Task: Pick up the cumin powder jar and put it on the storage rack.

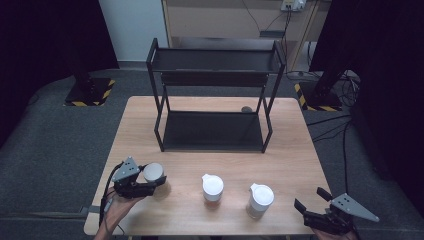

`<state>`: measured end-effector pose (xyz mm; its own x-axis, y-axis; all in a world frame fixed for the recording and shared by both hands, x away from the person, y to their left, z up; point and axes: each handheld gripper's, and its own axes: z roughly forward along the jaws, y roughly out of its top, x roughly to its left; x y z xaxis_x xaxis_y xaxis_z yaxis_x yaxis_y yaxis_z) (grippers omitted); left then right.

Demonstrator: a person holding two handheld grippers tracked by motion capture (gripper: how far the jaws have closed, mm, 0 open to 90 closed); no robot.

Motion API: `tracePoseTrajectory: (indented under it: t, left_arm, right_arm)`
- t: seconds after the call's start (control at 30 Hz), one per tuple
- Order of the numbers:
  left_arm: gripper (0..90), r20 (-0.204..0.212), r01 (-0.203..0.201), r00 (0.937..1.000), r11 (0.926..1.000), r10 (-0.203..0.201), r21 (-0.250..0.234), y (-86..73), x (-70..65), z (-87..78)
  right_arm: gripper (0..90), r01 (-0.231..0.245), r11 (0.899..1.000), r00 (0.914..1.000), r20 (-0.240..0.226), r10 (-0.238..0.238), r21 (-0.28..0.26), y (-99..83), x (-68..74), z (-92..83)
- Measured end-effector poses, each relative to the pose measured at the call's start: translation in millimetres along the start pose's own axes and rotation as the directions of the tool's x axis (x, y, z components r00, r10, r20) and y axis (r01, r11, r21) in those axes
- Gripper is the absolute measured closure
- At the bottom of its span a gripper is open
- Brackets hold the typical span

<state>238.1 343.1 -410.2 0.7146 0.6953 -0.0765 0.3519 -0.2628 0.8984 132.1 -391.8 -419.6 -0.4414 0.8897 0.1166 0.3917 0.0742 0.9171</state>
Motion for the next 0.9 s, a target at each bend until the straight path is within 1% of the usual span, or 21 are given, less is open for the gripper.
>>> tracePoseTrajectory:
  t: [0.13, 0.2, 0.33, 0.63, 0.7, 0.73, 0.8, 0.9]
  left_arm:
    - [32.3, 0.0, 0.0, 1.0, 1.0, 0.0, 0.002, 1.2, -0.5, 0.7]
    - [32.2, 0.001, -0.007, 1.0, 1.0, 0.007, 0.006, 3.2, -0.4, 0.8]
    - [32.3, 0.015, -0.014, 0.9998, 0.9999, 0.014, -0.004, 6.9, 1.0, 1.2]
    - [32.2, 0.044, -0.028, 0.9987, 0.9996, 0.028, -0.007, 26.0, 4.8, 1.6]
    - [32.2, 0.052, -0.039, 0.9979, 0.9993, 0.039, -0.003, 33.6, 6.3, 3.0]
    - [32.3, 0.052, -0.039, 0.9979, 0.9993, 0.039, -0.003, 33.6, 6.3, 3.0]
    - [32.2, 0.061, -0.049, 0.997, 0.9988, 0.049, 0.001, 39.1, 7.3, 4.3]
    - [32.3, 0.084, -0.071, 0.994, 0.9974, 0.071, 0.005, 49.7, 9.4, 7.0]
  right_arm:
    - [5.3, 0.002, 1.0, 1.0, -0.001, -0.002, 0.002, 0.1, -0.1, 0.6]
    - [5.2, 0.005, 1.0, 1.0, -0.002, -0.005, 0.0, -0.1, -0.7, 0.5]
    - [5.1, 0.007, 1.0, 1.0, -0.002, -0.007, 0.0, -0.2, -0.8, 0.5]
    - [5.3, 0.008, 1.0, 1.0, -0.003, -0.008, 0.001, -0.2, -1.1, 0.5]
    - [5.3, 0.01, 1.0, 0.9999, -0.003, -0.01, 0.0, -0.2, -1.0, 0.6]
    - [5.3, 0.009, 1.0, 1.0, -0.003, -0.009, 0.001, -0.1, -0.9, 0.6]
    - [5.3, 0.007, 1.0, 1.0, -0.003, -0.007, 0.002, -0.1, -1.1, 0.6]
    - [5.4, 0.007, 1.0, 1.0, -0.003, -0.007, 0.001, -0.2, -1.1, 0.3]
